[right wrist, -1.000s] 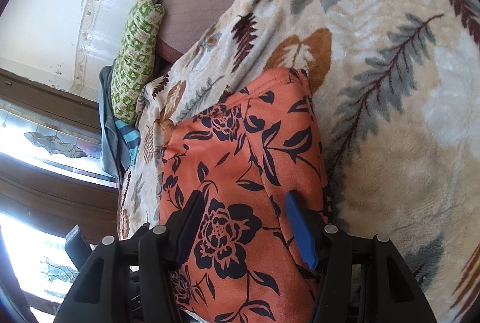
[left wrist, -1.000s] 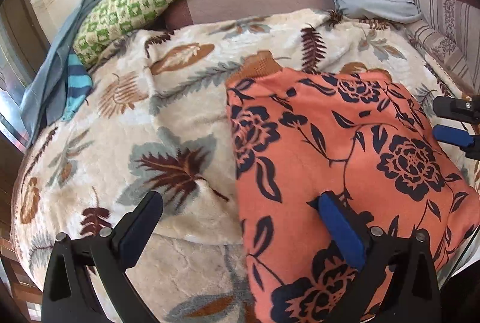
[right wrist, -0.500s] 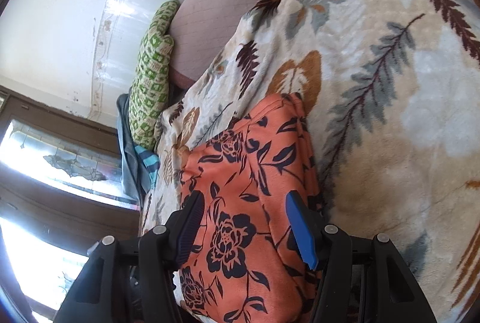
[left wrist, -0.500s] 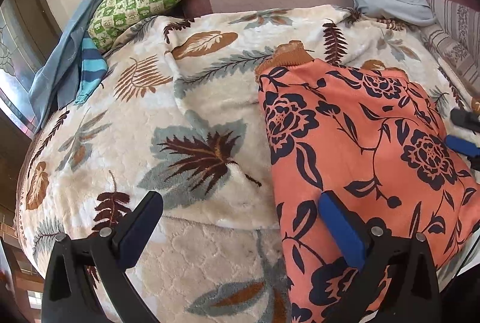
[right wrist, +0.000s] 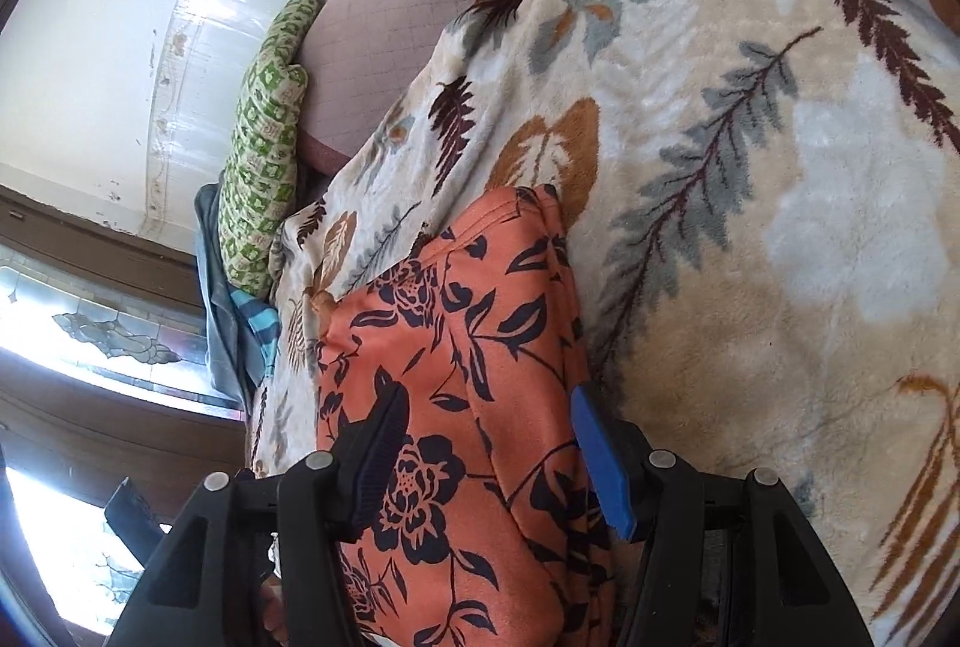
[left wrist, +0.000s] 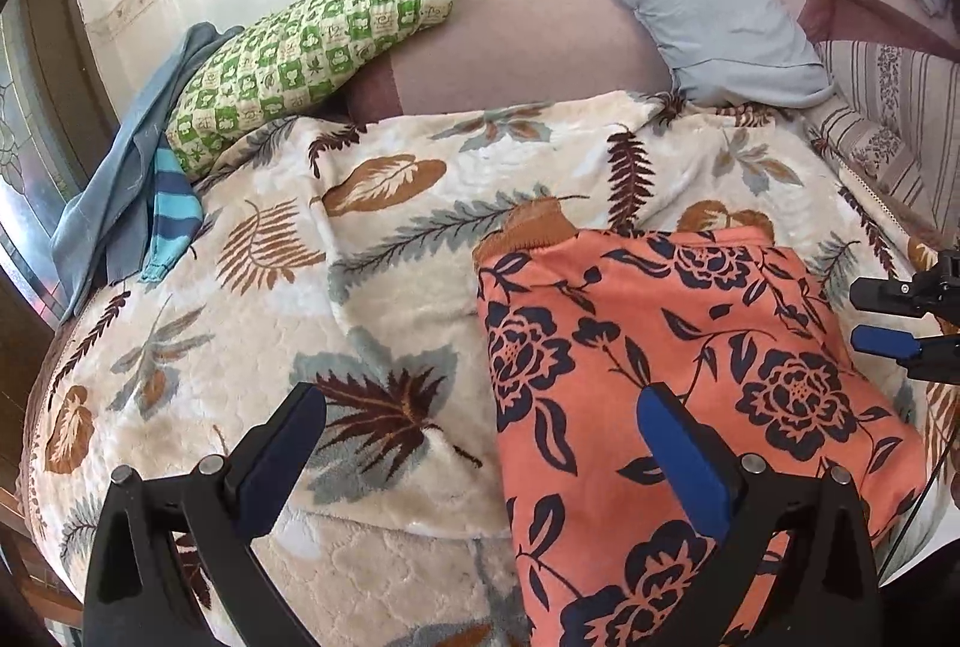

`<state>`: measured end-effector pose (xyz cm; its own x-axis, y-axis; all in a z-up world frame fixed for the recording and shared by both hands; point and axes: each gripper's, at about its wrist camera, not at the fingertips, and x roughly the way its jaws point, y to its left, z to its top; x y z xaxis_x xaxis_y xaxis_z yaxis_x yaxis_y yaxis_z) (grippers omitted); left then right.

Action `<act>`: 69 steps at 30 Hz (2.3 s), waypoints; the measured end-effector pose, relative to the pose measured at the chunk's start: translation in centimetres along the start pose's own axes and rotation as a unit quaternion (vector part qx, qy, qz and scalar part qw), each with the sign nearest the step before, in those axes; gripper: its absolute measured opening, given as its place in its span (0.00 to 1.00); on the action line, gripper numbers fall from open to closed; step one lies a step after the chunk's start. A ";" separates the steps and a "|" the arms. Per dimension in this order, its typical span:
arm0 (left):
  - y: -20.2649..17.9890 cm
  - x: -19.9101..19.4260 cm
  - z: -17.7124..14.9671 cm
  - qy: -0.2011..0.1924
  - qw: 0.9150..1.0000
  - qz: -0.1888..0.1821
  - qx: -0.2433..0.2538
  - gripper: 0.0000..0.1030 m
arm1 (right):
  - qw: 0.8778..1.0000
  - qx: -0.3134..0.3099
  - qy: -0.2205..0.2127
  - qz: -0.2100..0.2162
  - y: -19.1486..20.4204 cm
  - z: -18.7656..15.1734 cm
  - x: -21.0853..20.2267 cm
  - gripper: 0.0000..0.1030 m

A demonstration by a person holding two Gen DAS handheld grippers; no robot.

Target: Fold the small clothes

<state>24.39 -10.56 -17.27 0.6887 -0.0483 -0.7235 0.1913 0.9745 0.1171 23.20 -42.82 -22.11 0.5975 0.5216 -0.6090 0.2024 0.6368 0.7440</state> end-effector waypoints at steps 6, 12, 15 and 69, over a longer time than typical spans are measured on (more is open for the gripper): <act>-0.3 -1.0 1.2 -0.013 1.000 -0.006 0.000 1.00 | 1.000 0.001 0.002 0.002 0.6 0.4 0.6 0.58; -0.7 -1.3 1.5 -0.012 1.000 -0.010 0.003 1.00 | 1.000 -0.013 0.008 -0.004 1.3 0.3 1.2 0.58; -0.9 -1.2 1.4 -0.007 1.000 -0.014 0.003 1.00 | 1.000 -0.012 0.006 -0.006 1.1 0.2 0.9 0.58; 13.9 5.3 0.3 0.096 0.978 -0.066 -0.173 0.78 | 0.988 -0.137 -0.021 -0.066 13.6 -1.0 10.8 0.58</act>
<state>30.87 2.62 -19.27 0.5243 -0.1682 -0.8347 -0.0012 0.9802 -0.1982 31.65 -27.95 -18.84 0.6127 0.4035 -0.6796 0.0663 0.8306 0.5529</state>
